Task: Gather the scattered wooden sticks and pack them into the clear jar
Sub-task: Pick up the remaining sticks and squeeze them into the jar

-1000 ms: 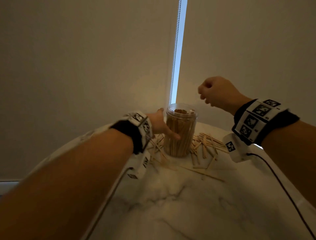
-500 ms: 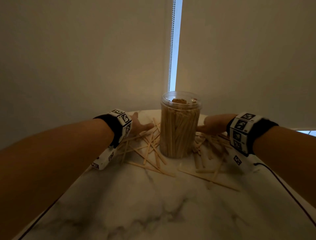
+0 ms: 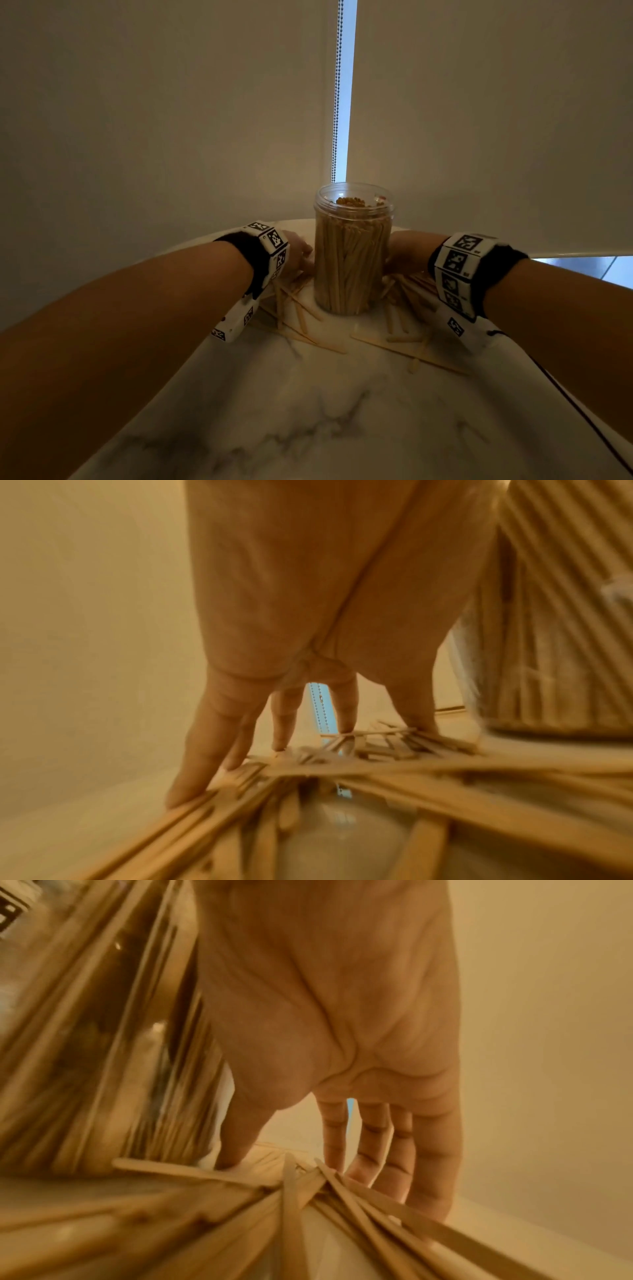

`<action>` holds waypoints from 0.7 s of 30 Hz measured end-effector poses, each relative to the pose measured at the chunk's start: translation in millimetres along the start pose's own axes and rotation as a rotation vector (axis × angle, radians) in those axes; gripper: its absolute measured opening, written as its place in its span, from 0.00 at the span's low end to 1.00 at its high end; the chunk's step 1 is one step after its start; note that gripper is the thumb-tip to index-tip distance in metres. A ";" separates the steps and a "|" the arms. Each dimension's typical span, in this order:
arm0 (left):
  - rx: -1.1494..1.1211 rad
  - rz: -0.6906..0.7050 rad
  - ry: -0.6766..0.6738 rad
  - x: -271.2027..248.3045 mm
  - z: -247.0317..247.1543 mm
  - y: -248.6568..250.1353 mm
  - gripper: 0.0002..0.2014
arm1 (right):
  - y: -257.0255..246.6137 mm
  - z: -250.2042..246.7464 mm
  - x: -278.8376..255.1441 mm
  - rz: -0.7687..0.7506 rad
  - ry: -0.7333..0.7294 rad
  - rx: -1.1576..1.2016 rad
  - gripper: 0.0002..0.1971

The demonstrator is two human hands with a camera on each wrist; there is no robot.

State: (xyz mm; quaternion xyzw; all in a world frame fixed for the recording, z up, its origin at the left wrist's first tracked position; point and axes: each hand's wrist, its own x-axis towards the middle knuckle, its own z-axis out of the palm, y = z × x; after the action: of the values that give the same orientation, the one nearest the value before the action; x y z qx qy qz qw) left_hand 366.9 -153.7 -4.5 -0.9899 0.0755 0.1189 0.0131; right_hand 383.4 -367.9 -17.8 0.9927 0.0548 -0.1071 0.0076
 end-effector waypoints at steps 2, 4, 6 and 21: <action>-0.051 -0.030 0.054 -0.5 4.3 -6.9 0.26 | -2.4 -2.8 -15.3 -0.002 0.000 0.042 0.17; -0.051 -0.048 0.098 -7.6 7.1 -11.5 0.24 | -0.5 0.9 -24.2 0.026 0.029 0.053 0.14; -0.022 -0.070 0.129 -16.2 10.8 -14.9 0.23 | -4.6 0.7 -40.3 0.058 0.011 0.050 0.13; -0.140 0.000 0.099 -128.6 50.7 -2.4 0.19 | -45.0 25.8 -177.9 0.057 -0.048 -0.030 0.05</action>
State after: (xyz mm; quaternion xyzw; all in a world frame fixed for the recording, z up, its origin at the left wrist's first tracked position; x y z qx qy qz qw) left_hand 232.0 -130.3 -23.2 -0.9931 0.0677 0.0748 -0.0601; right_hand 200.3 -343.0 -5.1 0.9908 0.0278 -0.1298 0.0270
